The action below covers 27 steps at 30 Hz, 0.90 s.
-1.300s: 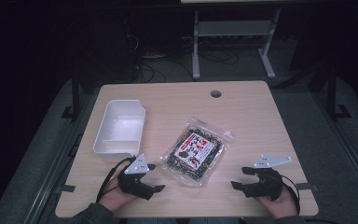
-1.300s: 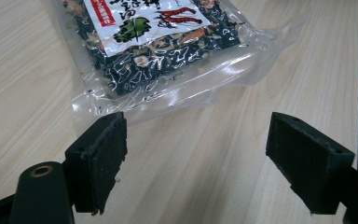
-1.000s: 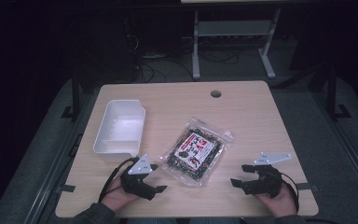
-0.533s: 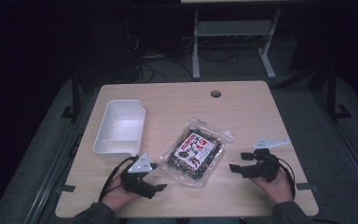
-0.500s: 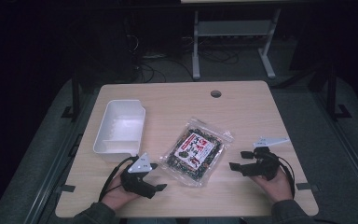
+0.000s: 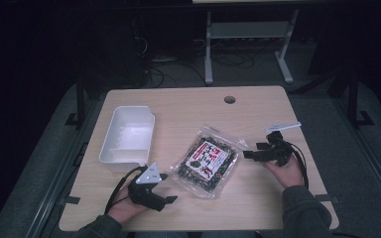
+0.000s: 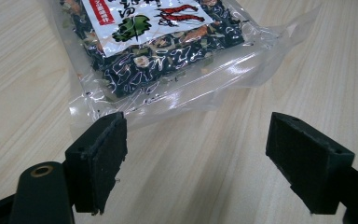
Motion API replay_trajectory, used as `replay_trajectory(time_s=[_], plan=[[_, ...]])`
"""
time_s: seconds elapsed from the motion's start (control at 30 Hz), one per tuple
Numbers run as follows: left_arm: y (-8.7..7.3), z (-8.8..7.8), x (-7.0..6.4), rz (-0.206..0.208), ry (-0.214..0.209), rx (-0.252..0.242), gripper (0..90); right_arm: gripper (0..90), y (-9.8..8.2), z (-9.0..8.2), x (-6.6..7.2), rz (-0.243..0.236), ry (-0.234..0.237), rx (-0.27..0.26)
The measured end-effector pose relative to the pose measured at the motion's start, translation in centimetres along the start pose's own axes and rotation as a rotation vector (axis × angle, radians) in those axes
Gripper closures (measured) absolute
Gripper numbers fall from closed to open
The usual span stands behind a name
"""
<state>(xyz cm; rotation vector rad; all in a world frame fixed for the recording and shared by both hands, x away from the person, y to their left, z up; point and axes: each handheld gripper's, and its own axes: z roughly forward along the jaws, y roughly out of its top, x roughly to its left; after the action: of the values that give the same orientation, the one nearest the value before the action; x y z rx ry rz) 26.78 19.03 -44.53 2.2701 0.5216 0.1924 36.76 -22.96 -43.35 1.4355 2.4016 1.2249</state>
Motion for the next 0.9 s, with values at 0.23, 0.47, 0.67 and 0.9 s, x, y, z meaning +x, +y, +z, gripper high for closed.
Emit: replay_trajectory(time_s=[0.23,0.47,0.67,0.9], plan=[[0.0,-0.1,0.0,-0.001,0.002,-0.009,19.8,27.2,1.9,1.3,-1.0,0.047,-0.02,0.027],[0.1,-0.2,0.0,0.001,-0.001,-0.007,19.8,35.5,2.3,2.3,-2.5,0.116,-0.032,0.029],[0.1,-0.2,0.0,0.003,0.0,-0.006,19.8,45.7,1.9,3.3,-3.1,0.148,-0.022,0.049],[0.1,-0.2,0.0,0.003,0.001,-0.006,19.8,56.8,1.7,3.8,-3.5,0.189,0.011,0.046]])
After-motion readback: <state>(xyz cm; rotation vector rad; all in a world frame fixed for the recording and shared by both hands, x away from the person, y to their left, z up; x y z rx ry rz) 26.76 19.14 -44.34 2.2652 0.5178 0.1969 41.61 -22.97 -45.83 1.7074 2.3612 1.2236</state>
